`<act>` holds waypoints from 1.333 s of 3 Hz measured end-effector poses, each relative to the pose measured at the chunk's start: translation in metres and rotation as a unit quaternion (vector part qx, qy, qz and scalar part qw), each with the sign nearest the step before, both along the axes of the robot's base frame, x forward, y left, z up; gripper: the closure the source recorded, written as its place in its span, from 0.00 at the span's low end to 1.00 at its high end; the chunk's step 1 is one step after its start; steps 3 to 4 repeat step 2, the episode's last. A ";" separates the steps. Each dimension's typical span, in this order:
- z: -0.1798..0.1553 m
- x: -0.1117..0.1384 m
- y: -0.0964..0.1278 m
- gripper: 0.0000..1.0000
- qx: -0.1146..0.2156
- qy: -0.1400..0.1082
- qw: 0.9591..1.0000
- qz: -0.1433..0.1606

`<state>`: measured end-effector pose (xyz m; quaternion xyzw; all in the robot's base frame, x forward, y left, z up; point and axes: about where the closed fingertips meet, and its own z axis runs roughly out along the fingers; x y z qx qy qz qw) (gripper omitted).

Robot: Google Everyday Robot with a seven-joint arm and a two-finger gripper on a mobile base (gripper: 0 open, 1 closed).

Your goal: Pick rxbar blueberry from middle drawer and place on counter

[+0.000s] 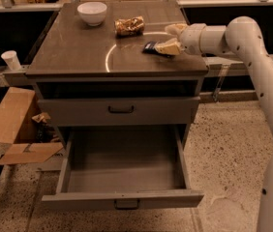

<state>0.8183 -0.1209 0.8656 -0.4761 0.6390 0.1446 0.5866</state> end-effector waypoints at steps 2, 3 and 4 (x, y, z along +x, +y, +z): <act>0.036 -0.017 -0.021 0.00 0.008 -0.052 0.998 -0.014; 0.036 -0.017 -0.021 0.00 0.008 -0.052 0.998 -0.014; 0.036 -0.017 -0.021 0.00 0.008 -0.052 0.998 -0.014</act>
Offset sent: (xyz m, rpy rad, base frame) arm -0.0389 -0.0479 0.0721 0.0206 -0.2225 -0.0592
